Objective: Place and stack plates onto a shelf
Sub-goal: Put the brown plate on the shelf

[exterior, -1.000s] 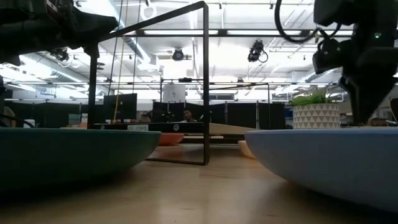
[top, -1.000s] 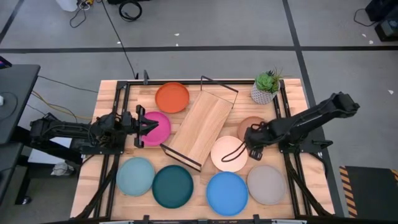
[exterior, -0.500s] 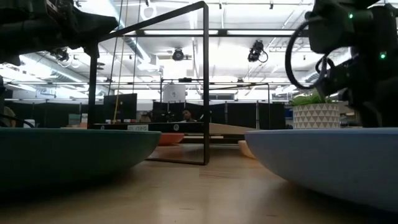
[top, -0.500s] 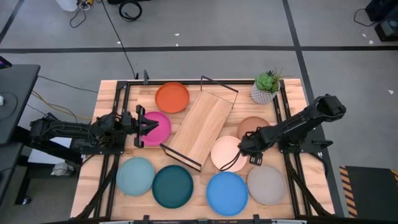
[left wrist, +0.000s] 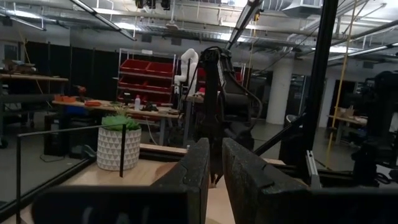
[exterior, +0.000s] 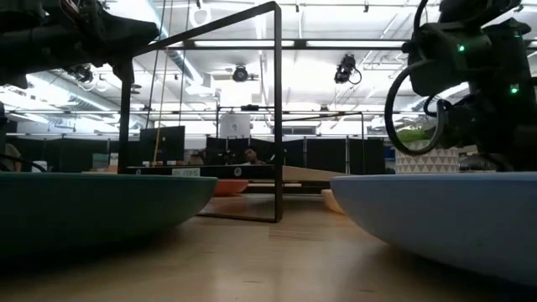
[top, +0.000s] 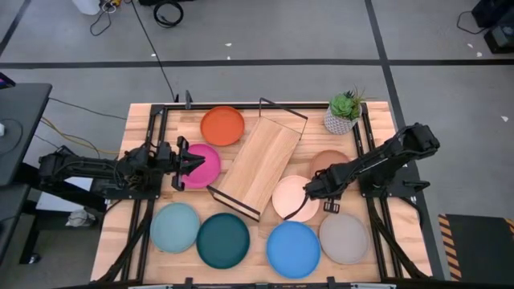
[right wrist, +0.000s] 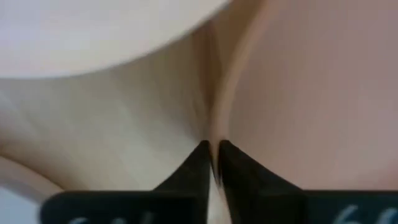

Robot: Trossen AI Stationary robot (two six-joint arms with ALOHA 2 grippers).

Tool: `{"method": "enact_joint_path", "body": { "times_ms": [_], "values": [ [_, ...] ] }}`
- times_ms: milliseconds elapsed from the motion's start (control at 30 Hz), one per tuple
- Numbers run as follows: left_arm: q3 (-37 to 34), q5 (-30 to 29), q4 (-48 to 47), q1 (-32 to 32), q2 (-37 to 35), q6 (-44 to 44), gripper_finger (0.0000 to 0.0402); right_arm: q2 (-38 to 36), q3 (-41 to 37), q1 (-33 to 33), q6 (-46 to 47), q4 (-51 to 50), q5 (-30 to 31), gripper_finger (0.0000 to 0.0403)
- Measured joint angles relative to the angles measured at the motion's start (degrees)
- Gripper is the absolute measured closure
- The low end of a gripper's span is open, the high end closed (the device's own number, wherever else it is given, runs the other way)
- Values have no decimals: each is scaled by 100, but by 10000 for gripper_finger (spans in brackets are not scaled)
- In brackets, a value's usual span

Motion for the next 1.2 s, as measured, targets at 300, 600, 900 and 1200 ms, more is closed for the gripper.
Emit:
{"method": "enact_joint_path", "body": {
  "times_ms": [300, 600, 900, 1200],
  "values": [
    [0, 2, 2, 0, 0, 9, 351, -345, 642, -159, 365, -882, 6, 384],
    [0, 0, 12, 0, -1, 22, 351, -100, 2308, -159, -363, -1149, 522, 388],
    [-2, 0, 151, 0, -2, -179, 351, 1102, 3520, -571, -2401, -854, 1319, 388],
    [-2, 2, 127, 0, -2, -649, 351, 2316, 4597, -1535, -4209, -1080, 1320, 387]
  ]
}}
